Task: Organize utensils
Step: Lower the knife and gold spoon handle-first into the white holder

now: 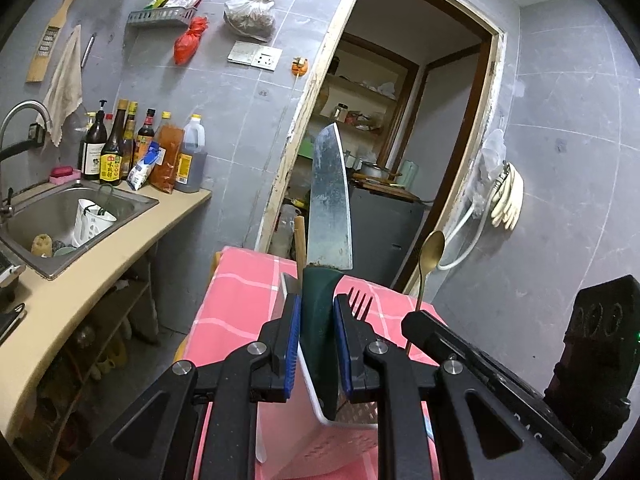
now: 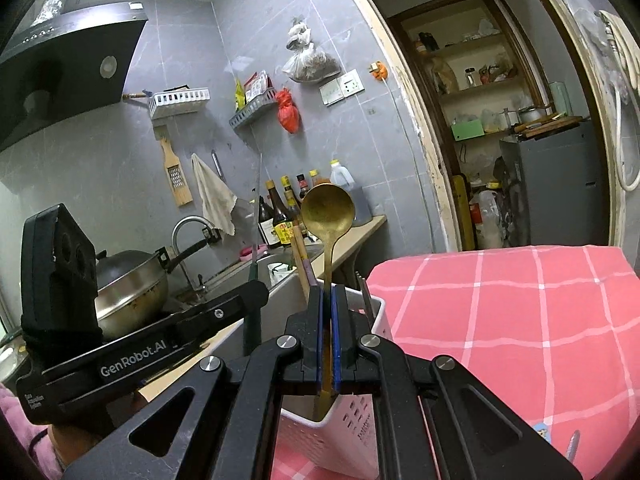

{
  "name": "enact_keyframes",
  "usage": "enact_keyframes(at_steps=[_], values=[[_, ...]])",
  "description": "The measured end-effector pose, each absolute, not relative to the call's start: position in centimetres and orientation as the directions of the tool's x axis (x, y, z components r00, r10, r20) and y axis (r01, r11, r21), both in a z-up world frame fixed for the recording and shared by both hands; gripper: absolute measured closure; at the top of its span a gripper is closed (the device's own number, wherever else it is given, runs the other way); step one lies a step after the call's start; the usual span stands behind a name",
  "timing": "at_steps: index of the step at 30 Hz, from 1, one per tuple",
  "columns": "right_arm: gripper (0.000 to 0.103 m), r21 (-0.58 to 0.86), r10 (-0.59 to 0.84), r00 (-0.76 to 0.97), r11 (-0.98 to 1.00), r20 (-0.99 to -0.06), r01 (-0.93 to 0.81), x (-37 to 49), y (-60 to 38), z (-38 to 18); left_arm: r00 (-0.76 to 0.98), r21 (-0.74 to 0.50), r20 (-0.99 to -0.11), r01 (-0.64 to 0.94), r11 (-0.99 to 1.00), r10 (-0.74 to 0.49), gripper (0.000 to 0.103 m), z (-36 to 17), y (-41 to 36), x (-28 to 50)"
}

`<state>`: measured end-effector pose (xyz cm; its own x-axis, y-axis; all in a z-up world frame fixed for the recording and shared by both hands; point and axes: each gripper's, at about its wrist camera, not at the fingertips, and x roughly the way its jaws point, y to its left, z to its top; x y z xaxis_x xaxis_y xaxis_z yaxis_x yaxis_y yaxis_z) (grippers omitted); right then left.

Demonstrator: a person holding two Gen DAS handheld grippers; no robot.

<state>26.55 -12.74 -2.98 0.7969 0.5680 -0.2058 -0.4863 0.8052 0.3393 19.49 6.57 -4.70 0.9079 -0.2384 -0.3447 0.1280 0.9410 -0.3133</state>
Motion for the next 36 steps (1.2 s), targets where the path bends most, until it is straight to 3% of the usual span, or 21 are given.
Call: enact_keyframes(at_steps=[36], values=[[0.099, 0.354, 0.562, 0.793, 0.809, -0.235, -0.469, 27.0, -12.6, -4.2, 0.922, -0.3, -0.334, 0.094, 0.949, -0.197, 0.087, -5.2, 5.3, 20.0]])
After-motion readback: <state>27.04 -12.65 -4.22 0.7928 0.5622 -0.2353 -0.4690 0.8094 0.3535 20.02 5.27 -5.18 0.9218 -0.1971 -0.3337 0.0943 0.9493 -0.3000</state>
